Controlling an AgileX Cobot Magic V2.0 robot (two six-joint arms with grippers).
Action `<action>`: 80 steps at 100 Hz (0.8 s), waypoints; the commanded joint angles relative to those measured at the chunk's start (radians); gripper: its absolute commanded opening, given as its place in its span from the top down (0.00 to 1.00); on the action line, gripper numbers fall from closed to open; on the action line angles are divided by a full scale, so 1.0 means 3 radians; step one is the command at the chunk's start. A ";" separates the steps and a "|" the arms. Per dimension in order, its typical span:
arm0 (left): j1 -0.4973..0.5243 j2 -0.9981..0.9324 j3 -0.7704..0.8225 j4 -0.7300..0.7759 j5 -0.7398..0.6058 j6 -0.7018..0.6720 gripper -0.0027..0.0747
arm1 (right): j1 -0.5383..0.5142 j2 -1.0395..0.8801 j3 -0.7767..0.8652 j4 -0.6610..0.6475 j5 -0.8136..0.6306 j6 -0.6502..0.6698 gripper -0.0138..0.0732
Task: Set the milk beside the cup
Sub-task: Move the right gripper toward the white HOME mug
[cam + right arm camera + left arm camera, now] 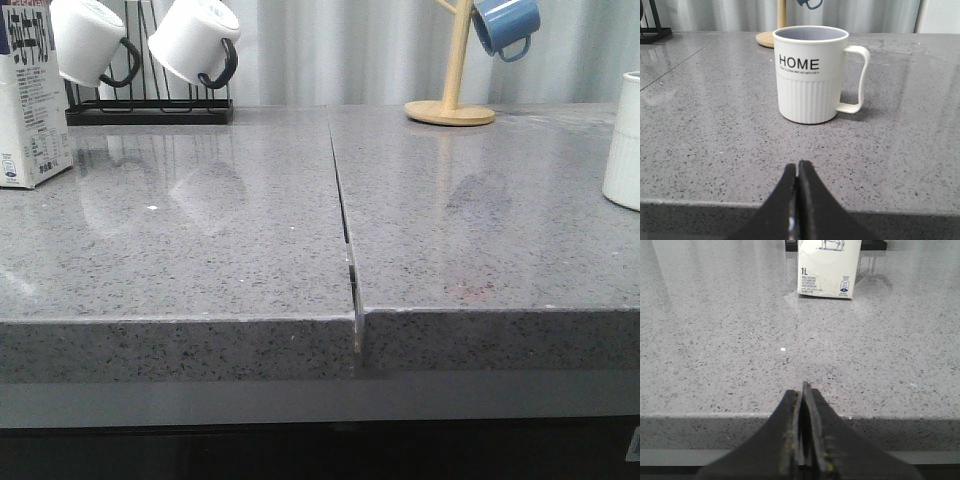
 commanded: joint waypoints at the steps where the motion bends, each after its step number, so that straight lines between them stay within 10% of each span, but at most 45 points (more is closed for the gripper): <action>1: -0.0009 -0.0098 0.0140 -0.0033 -0.0259 -0.0031 0.99 | 0.0006 -0.0063 -0.0066 -0.0011 -0.0259 -0.0001 0.92; 80: -0.0009 -0.0098 0.0140 -0.0033 -0.0259 -0.0031 0.99 | 0.0006 -0.0061 -0.0168 -0.0011 -0.0202 -0.0001 0.92</action>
